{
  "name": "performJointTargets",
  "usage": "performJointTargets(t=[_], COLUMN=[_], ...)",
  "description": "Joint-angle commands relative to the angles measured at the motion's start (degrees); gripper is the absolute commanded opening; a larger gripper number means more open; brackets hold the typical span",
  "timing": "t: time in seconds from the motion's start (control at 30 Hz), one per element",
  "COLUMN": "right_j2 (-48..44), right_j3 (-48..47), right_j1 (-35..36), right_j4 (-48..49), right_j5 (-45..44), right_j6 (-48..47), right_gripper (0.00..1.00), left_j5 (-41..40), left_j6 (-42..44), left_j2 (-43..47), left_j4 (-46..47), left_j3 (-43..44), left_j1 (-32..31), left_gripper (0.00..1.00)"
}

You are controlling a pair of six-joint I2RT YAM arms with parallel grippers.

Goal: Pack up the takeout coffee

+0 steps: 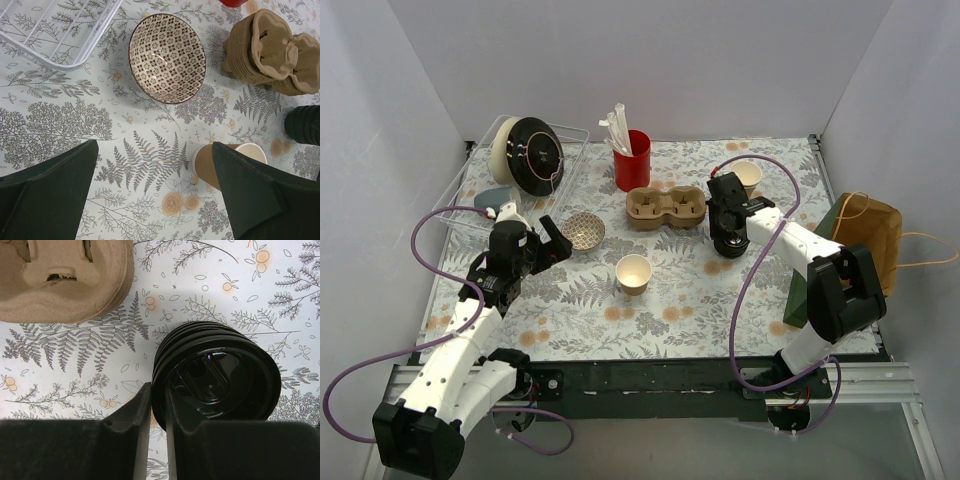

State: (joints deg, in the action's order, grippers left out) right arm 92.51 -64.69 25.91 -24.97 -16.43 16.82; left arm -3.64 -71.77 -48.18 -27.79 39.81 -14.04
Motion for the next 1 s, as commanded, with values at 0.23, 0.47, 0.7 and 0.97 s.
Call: performJointTargets(t=[0.23, 0.47, 0.7, 0.97], right_j2=[-1.7, -2.3, -2.7, -4.5], right_j3=[-1.3, -1.4, -1.9, -2.0], right_j1=[0.3, 0.3, 0.3, 0.3], right_j4=[1.0, 1.2, 1.2, 1.0], right_j5=[-0.6, -0.4, -0.5, 0.7], right_j6=[0.8, 0.9, 1.2, 2.4], right_gripper=[0.22, 0.16, 0.16, 0.14], left_j5=[-0.1, -0.1, -0.1, -0.1], left_j6=[0.8, 0.7, 0.8, 0.8], left_j2=[1.2, 1.4, 1.4, 1.6], left_j4=[0.8, 0.8, 0.7, 0.7], left_j3=[-0.3, -0.3, -0.3, -0.3], left_j1=[-0.2, -0.2, -0.1, -0.1], left_gripper=[0.98, 0.98, 0.98, 0.98])
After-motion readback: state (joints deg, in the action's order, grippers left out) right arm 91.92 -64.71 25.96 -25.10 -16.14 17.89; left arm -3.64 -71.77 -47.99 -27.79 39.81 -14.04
